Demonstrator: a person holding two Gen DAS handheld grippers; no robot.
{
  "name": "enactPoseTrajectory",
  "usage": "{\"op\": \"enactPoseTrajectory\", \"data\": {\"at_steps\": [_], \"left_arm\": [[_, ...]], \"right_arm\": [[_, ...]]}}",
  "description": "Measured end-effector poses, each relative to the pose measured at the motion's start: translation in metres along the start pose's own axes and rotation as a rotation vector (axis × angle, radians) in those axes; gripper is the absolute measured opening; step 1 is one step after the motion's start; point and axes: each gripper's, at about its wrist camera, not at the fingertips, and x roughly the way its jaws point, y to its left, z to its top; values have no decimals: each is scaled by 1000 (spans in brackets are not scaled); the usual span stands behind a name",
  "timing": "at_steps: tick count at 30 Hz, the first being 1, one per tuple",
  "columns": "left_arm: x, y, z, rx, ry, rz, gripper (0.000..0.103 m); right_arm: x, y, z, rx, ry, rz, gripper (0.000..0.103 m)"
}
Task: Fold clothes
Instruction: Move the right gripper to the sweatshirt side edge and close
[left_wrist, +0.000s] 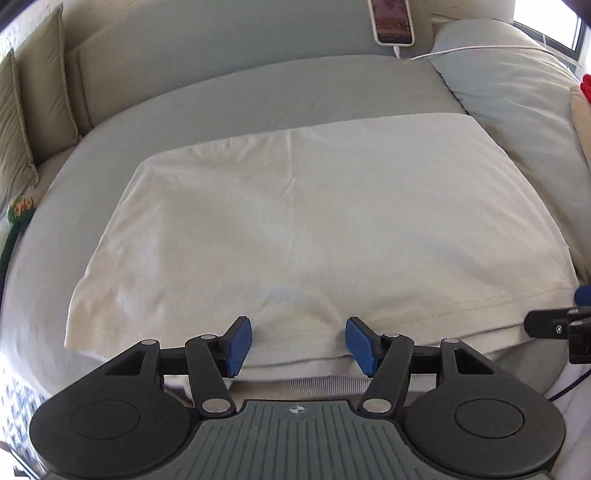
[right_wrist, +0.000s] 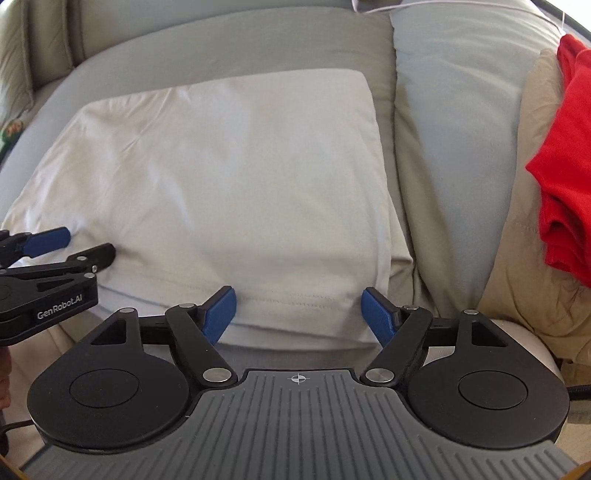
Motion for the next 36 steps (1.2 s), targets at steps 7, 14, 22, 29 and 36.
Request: {"op": "enactPoseTrajectory", "data": {"at_steps": [7,14,22,29,36], "left_arm": [[-30,9,-2,-61,-47,-16,67],[-29,0,2,-47,-60,-22,73],[-18,-7,8,-48,-41,-10,74],[-3,-16,14,-8,-37,0,74],[12,-13,9,-19,3,-55,75]], "right_arm": [[-46,-38,-9,183,-71,152,78],[-50,-70,1,368,-157,217,78],[-31,-92,13,443,-155,248,83],[7,-89,25,391,-41,169,73],[29,-81,21,293,-85,149,61]]}}
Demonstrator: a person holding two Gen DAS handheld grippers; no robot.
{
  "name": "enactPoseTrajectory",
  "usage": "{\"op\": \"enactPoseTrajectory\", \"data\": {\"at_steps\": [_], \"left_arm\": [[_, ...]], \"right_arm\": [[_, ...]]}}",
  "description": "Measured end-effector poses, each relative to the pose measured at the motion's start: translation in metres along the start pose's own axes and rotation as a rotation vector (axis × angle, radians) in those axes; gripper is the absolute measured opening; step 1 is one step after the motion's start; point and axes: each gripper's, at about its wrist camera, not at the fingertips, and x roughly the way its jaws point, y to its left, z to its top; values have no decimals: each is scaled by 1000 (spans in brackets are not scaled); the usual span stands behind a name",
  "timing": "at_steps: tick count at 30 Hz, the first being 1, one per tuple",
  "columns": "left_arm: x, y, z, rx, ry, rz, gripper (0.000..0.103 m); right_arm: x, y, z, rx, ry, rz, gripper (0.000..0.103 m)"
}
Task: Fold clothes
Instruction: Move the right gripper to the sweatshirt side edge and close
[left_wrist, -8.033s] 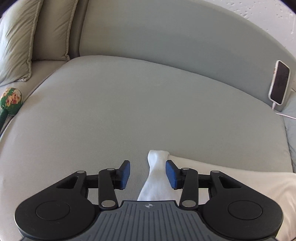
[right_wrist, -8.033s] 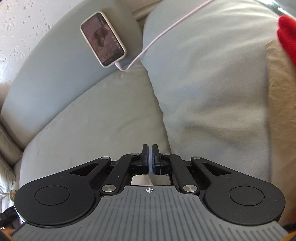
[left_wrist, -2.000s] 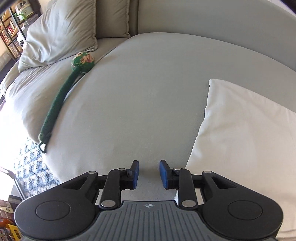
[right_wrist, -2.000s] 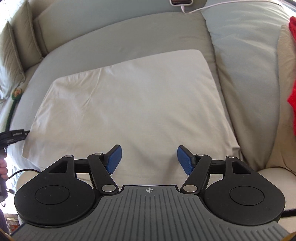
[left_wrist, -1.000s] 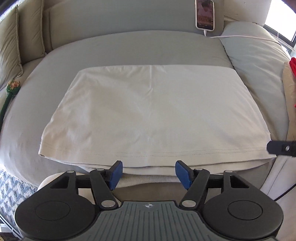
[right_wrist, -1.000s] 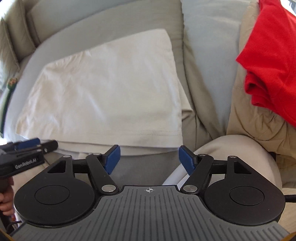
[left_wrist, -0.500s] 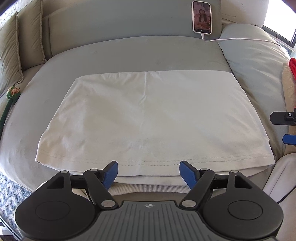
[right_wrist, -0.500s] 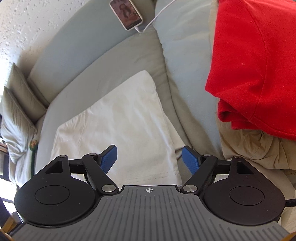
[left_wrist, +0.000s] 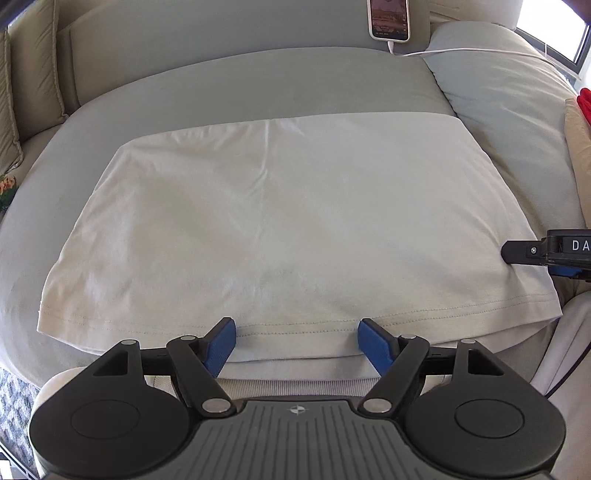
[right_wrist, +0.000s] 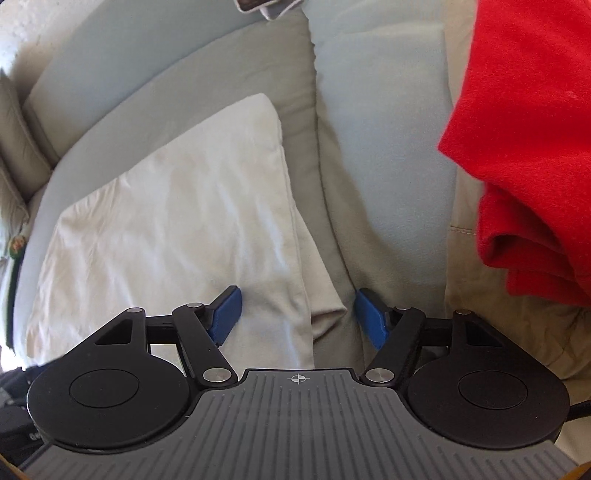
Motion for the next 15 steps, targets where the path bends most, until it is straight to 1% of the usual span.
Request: {"op": "enactPoseTrajectory", "data": {"at_steps": [1,2,4,5,8,9,13,15], "left_arm": [[1,1,0,-6,1,-6,75],[1,2,-1,-9,-1,-10,76],[1,2,-2,-5,-9,-12,76],[1,1,-3,-1,-14,-11,76],[0,2,-4,5,-18,-18,76],[0,3,-4,6,-18,-22,76],[-1,6,-5,9,-24,-42,76],[-3,8,-5,3,-27,-50,74]], "right_arm": [[-1,0,-1,-11,-6,7,56],[-2,-2,-3,-14,-14,15,54],[-5,-10,-4,17,-36,37,43],[-6,-13,-6,30,-49,49,40],[-12,-16,-10,42,-99,89,8],[-14,-13,-10,42,-108,102,5],[-19,2,-5,28,-122,66,4],[-27,13,-2,8,-146,36,4]]}}
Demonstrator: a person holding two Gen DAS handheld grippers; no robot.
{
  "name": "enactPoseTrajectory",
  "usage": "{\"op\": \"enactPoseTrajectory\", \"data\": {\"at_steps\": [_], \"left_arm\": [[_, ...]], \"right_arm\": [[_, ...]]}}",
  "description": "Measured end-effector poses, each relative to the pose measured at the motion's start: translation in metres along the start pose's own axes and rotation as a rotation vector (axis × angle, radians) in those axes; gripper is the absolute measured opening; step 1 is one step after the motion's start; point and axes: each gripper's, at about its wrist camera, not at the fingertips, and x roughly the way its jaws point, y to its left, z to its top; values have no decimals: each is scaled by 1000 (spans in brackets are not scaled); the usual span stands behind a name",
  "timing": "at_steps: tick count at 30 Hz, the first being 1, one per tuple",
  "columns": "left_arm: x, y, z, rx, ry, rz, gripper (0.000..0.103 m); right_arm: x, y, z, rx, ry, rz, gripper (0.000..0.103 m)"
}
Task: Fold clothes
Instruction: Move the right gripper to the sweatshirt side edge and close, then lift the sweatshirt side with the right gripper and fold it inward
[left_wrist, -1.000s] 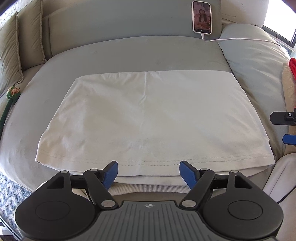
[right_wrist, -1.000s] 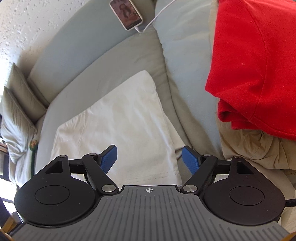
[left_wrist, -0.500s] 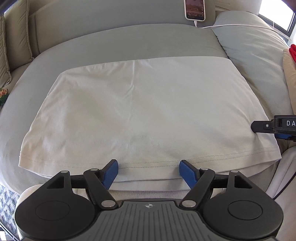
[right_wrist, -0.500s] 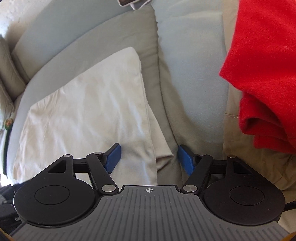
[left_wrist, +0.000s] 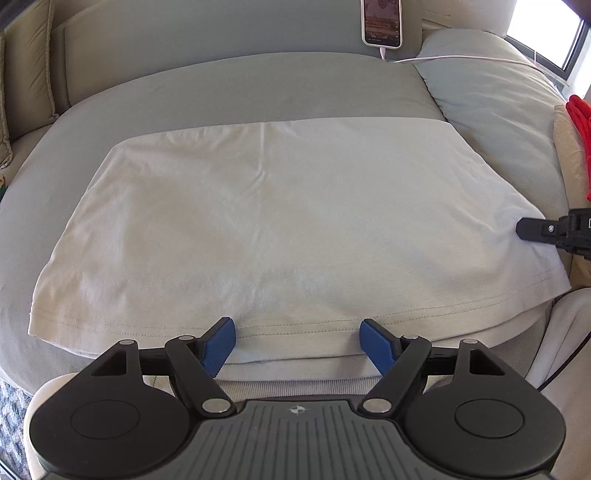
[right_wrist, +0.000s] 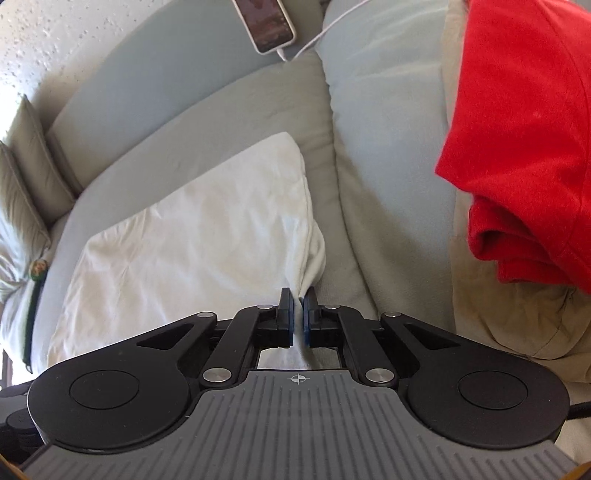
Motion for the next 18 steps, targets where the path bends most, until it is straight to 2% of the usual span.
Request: {"op": "enactPoseTrajectory", "data": {"at_steps": [2,5,9,11,15,18], "left_arm": [[-6,6,1,-32,-15,-15,69],[-22,27,4,-105,-64,-47,69],[-52,77,5,-219,-131,-22,70],[-64,106,3,-273,-152,19,71],[-73,159,3,-306,-136,183,70],[-72,194,4,-348,-118,235,70]], "right_arm": [[-9,19,4,-61,-33,-21,4],[-26,57,9,-174,-82,-23,4],[-28,121,10,-321,-110,-17,4],[-24,158,6,-411,-118,-9,4],[-4,228,-6,-531,-86,48,4],[19,274,-23,-600,-35,95,4]]}}
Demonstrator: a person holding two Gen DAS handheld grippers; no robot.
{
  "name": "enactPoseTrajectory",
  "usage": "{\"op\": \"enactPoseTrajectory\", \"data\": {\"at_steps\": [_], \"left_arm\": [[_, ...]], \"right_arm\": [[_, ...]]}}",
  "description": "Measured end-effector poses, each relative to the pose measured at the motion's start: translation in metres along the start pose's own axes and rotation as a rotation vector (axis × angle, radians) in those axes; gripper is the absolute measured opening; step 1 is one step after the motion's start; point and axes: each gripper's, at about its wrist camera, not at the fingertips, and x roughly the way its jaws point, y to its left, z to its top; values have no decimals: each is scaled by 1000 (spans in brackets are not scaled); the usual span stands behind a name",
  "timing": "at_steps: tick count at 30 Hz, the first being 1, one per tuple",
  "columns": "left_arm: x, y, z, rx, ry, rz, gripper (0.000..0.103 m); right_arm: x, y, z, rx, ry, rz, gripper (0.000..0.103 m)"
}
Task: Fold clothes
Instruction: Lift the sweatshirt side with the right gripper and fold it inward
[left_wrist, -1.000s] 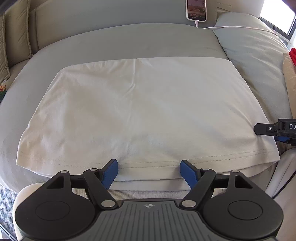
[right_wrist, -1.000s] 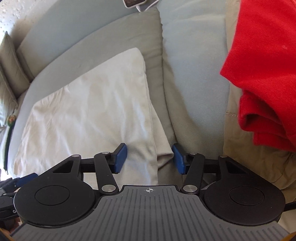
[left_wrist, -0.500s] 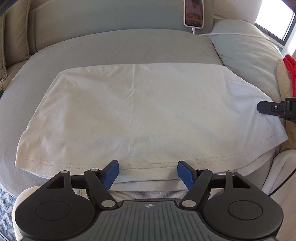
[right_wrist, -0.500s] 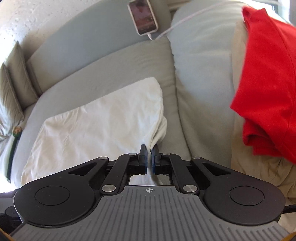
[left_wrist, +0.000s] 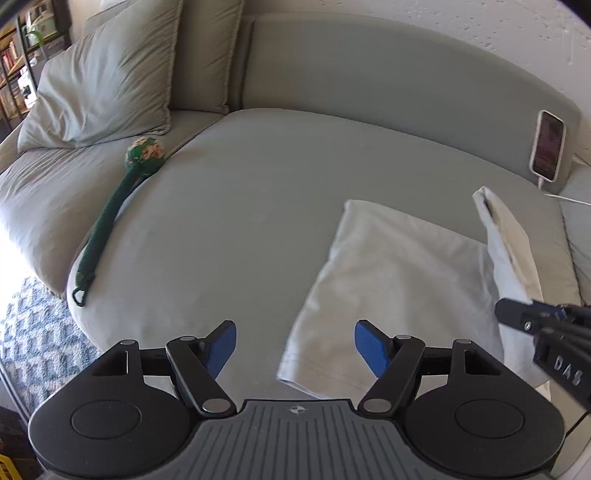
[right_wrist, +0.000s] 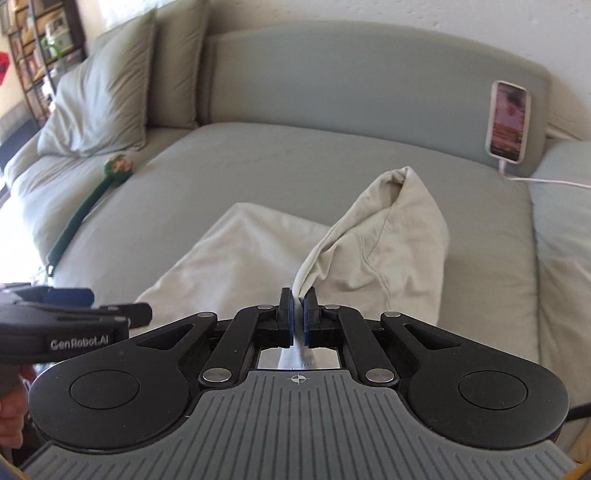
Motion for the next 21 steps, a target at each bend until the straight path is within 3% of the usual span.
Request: {"op": "enactPoseTrajectory", "data": {"at_steps": [4,9,17,21], "left_arm": [[13,19,4,-20,24,12,70],[20,28,0,-31,38,-27,70],[28,39,1,-82,38,-49,70],[31,45,-2,-111,44,-48,70]], "right_arm": [[44,43,-1,-16,105,85,4],[78,55,-9,46,201,101,4],[52,66,24,116,18,113,5],[54,82,27,92,-19,132,5]]}}
